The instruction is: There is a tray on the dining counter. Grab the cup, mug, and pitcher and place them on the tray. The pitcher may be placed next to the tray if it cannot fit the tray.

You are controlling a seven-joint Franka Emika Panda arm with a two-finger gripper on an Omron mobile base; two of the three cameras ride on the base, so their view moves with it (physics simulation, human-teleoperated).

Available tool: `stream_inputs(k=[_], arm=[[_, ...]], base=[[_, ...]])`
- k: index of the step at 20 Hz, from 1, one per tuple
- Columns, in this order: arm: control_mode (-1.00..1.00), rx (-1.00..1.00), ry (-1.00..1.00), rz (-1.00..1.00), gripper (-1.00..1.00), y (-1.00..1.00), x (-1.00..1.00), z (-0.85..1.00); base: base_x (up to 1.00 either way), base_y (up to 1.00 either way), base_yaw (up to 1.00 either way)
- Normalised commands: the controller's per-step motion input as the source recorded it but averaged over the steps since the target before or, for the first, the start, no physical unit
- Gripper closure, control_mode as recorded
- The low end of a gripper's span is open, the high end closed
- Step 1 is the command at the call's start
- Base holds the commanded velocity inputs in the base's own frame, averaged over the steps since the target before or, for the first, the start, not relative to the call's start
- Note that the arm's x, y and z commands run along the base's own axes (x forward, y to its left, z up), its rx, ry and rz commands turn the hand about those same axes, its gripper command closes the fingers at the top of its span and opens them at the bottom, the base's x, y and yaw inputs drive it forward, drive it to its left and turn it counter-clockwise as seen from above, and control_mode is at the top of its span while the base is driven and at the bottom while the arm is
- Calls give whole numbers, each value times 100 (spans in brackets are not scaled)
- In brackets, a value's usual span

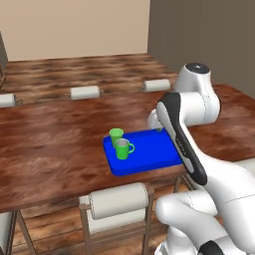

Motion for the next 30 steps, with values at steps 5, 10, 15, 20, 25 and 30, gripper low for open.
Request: stream_inputs(k=[5,10,15,20,25,30], arm=[[-100,0,2,-5,-100,-35,-39,17],[-100,0,0,-4,-100,-33,-40,9],[100,0,0,-5,-100,-16,-30,9],[100,0,0,0,-100,0,0,0],[100,0,0,0,-100,0,0,0],[100,0,0,0,-100,0,0,0]], base=[[0,0,0],[0,0,0],[-11,0,-1],[-88,36,0],[-99,100,4],[-75,100,4]])
